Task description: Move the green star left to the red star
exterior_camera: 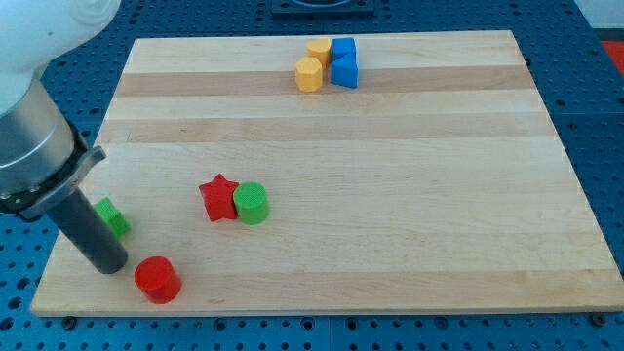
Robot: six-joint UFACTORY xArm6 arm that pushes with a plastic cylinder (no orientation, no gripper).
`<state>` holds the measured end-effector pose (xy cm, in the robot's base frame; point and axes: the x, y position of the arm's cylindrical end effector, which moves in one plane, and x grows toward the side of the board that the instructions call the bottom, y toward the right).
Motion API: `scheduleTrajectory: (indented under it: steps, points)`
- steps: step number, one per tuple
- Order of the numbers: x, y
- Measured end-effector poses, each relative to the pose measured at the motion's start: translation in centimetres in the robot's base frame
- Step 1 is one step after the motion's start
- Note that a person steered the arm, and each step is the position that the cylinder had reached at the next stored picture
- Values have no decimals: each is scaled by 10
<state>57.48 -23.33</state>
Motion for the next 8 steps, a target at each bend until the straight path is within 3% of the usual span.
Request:
scheduleTrajectory:
  steps: [3,8]
  points:
    - [-18,-48]
    - [-60,-1]
